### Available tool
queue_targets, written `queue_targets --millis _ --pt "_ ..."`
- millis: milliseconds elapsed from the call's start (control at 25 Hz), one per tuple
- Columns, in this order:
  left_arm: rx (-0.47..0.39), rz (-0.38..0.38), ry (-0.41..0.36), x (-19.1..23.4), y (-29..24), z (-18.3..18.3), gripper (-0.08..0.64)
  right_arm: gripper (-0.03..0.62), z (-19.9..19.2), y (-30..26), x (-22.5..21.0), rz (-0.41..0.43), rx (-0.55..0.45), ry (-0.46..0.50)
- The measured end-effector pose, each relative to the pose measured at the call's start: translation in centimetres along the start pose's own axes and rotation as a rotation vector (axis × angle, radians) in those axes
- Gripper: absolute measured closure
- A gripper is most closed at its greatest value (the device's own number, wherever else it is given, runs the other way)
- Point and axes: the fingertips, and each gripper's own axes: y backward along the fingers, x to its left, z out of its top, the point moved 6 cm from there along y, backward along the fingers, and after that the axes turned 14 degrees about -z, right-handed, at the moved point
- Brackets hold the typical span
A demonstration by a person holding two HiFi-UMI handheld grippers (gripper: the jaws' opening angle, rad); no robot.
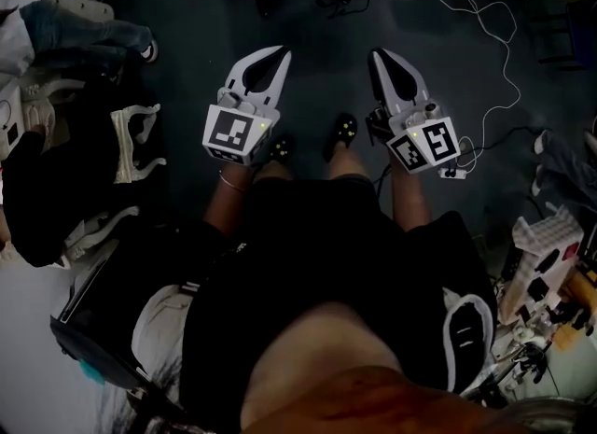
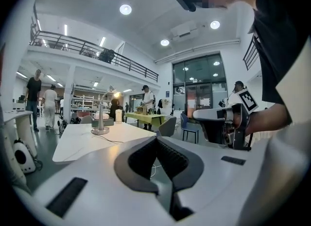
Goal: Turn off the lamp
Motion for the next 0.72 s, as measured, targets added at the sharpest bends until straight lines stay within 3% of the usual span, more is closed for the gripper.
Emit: queue_targets --millis 440,720 --pt "-0.030 0.044 -0.045 -1.7 -6.9 1.9 0.554 0.591 2.5 -0.3 -5.8 0.076 0.019 -0.007" --pt "-0.027 0.059 -0.028 -3.3 -9.8 2.8 0.554 0.591 3.5 0.4 -9.3 0.106 0.003 -0.025"
